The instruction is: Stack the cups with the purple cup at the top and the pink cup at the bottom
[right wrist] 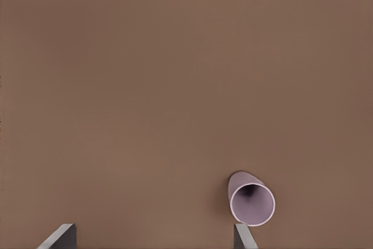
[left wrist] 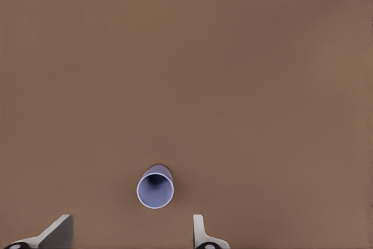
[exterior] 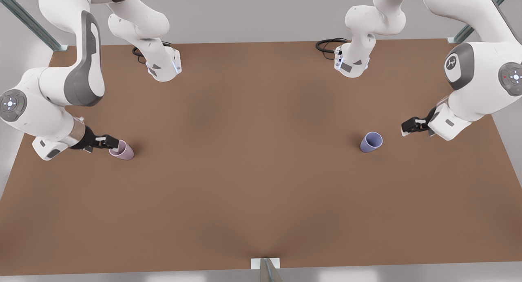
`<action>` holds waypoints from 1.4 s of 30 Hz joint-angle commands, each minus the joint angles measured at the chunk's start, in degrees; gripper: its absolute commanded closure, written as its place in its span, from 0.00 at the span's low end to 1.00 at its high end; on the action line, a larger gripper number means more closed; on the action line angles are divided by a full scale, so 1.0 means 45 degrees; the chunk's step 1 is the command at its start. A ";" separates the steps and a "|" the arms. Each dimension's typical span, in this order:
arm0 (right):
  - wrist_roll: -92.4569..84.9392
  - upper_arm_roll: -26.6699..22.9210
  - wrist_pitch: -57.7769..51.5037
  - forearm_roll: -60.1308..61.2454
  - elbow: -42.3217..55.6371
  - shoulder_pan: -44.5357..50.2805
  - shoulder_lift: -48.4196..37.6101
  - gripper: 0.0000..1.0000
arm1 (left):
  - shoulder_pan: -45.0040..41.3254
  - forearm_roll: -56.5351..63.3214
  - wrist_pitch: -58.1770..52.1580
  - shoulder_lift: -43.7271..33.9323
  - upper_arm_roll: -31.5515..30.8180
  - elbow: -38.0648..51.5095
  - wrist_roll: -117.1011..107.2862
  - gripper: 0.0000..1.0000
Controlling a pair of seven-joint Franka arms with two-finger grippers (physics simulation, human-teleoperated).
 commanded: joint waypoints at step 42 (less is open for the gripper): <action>-0.4112 -0.0126 0.8509 -0.0043 -0.8139 -0.3479 0.1634 0.79 | 0.0096 -0.0664 -0.2377 0.1455 -0.0520 0.1042 0.0387 0.00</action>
